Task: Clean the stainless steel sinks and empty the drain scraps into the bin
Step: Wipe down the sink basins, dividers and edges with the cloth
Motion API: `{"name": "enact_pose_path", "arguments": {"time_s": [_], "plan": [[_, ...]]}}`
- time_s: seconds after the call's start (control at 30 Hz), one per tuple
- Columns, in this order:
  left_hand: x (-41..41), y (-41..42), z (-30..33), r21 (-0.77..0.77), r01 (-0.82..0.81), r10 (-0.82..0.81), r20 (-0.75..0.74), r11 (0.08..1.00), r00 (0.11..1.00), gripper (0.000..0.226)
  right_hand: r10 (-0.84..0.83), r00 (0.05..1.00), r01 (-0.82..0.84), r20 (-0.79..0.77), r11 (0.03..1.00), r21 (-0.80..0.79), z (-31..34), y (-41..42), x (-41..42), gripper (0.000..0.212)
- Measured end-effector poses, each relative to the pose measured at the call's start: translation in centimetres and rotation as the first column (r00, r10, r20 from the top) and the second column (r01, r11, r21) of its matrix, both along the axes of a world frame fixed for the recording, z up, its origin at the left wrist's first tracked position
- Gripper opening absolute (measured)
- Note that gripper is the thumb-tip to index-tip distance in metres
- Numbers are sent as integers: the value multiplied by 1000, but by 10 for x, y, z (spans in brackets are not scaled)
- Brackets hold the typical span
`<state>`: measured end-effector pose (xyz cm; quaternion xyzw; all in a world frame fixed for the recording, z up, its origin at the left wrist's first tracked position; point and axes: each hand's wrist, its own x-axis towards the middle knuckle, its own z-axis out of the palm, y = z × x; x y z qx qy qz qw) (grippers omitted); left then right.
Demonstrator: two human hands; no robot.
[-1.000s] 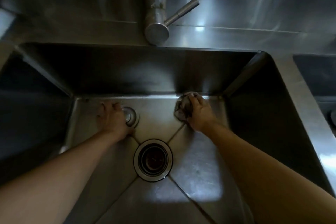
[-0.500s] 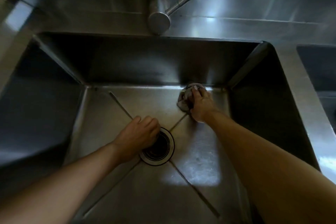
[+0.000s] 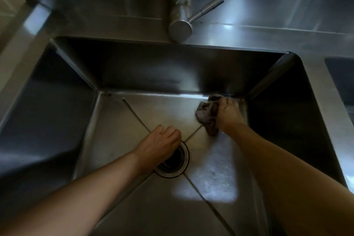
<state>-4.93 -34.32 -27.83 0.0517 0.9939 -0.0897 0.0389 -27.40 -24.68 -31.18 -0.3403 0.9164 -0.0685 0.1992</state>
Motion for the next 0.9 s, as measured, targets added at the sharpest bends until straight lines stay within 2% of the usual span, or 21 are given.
{"name": "enact_pose_path", "arguments": {"time_s": [0.07,0.13,0.23,0.27,0.3,0.33,0.4,0.47,0.53,0.63,0.73,0.77,0.8,0.87,0.9], "plan": [[-2,-2,2,83,-59,61,-16,995,998,18,-121,991,118,-51,991,-59,1,4,-3,37],[-4,-1,5,147,-95,101,-33,985,994,32,-255,957,240,-136,963,-119,3,11,-6,30],[5,1,5,188,-141,144,-3,972,990,31,-344,932,316,-118,927,-203,-8,21,-10,34],[8,1,3,216,-176,175,23,960,984,34,-311,947,292,-78,938,-189,-14,22,-10,45],[9,2,1,247,-223,213,64,943,975,47,-265,963,255,-45,953,-163,-21,20,-9,55],[12,1,-1,290,-278,257,107,916,960,61,-225,973,217,-42,965,-150,-27,15,-6,61],[15,-4,-1,364,-371,341,148,854,928,74,-208,977,198,-51,968,-157,-33,-2,3,65],[18,-9,5,403,-414,375,174,816,910,75,-170,985,166,-19,979,-121,-35,-19,21,65],[23,-12,7,432,-437,388,201,789,899,71,-45,999,45,-2,992,-119,-38,-31,40,66],[36,-17,7,471,-488,423,244,735,873,68,89,993,-71,72,972,-224,-36,-54,63,59],[43,-24,9,461,-528,452,274,713,849,66,251,967,-225,51,929,-292,-40,-69,75,48],[45,-25,10,450,-551,471,286,703,835,66,235,966,-187,109,924,-335,-43,-68,78,39],[47,-28,13,429,-577,494,299,695,817,67,266,964,-241,21,901,-361,-49,-64,82,30],[51,-33,18,384,-619,541,302,685,785,69,338,941,-318,-13,871,-373,-52,-54,95,23],[53,-36,21,373,-641,565,302,671,768,72,360,933,-323,18,857,-403,-48,-49,101,23]]}}
